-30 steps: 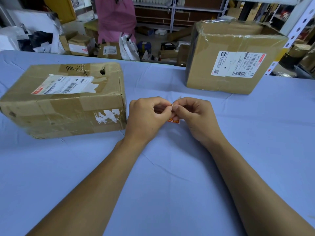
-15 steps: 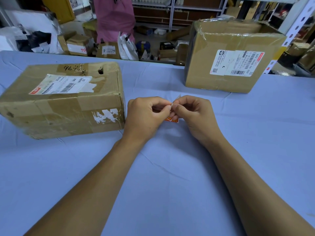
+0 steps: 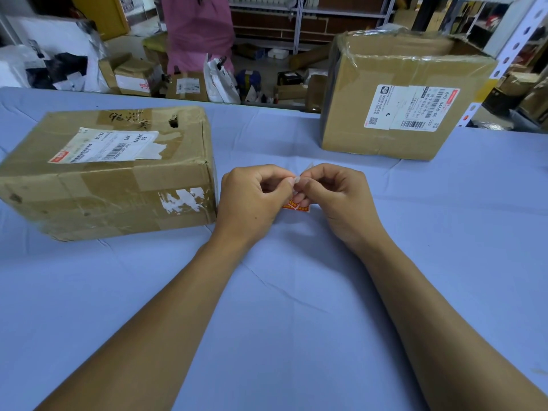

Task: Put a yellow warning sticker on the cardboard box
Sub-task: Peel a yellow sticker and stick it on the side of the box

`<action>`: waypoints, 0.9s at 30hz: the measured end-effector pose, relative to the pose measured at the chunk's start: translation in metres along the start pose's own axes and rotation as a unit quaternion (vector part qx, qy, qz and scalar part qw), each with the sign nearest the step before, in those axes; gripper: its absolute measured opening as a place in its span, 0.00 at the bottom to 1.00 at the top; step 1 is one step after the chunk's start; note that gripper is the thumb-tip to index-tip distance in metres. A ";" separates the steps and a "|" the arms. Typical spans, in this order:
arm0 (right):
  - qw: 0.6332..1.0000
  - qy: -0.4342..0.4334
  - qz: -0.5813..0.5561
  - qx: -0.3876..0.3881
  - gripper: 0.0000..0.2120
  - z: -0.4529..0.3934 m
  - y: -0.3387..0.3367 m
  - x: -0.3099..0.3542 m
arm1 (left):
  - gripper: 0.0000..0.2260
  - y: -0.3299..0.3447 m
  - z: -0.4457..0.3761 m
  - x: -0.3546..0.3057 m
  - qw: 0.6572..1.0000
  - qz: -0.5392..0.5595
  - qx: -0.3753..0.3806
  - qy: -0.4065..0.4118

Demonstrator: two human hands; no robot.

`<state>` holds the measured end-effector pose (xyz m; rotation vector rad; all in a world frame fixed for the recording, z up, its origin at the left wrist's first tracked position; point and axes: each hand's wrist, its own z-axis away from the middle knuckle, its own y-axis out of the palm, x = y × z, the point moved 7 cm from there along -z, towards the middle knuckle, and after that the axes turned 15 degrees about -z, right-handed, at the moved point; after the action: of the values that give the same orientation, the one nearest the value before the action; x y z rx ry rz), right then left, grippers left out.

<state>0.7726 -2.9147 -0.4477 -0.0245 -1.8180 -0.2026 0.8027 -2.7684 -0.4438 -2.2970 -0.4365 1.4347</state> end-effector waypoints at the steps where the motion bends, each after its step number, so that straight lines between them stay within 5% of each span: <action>1: 1.000 0.000 0.000 0.001 0.06 0.000 0.000 0.000 | 0.05 0.000 0.000 0.000 1.000 0.002 0.001 -0.002; 27: 1.000 -0.015 -0.010 0.011 0.08 -0.001 0.001 -0.001 | 0.06 -0.001 0.001 -0.004 1.000 -0.009 -0.006 0.015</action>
<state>0.7737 -2.9133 -0.4483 0.0072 -1.8514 -0.1970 0.8003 -2.7688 -0.4404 -2.3150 -0.4576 1.3915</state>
